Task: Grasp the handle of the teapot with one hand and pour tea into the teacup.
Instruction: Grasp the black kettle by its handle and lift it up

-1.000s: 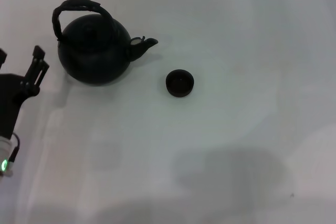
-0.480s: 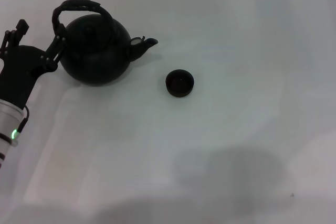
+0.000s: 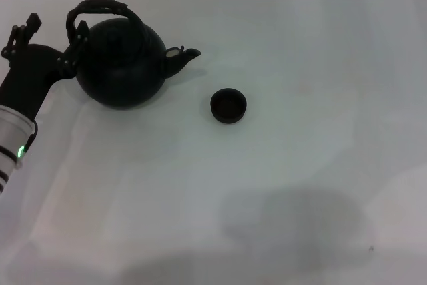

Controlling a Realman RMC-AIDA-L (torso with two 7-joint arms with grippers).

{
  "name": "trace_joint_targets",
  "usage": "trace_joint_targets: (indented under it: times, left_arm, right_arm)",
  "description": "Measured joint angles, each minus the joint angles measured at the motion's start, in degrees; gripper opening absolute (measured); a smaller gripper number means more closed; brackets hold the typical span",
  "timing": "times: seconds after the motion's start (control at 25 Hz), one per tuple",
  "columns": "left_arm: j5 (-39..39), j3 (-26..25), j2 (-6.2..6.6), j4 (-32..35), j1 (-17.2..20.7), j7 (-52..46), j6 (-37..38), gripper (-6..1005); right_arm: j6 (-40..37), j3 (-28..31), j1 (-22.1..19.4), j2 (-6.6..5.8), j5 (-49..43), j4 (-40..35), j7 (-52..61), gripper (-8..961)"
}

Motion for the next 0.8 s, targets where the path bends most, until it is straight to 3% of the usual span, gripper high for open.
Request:
trace_joint_targets:
  times: [0.44,0.8]
  left_arm:
    - [-0.01,0.33,-0.04,0.71,-1.95,0.26,-3.43,806]
    - [0.18,0.37,-0.13,0.36,-1.18,0.3,-3.46,484]
  right_arm:
    - [0.37,-0.72,0.46,0.0,-0.12,-0.24,0.23,825]
    - [0.44,-0.69,0.75,0.0,-0.12,0.06,0.3,824]
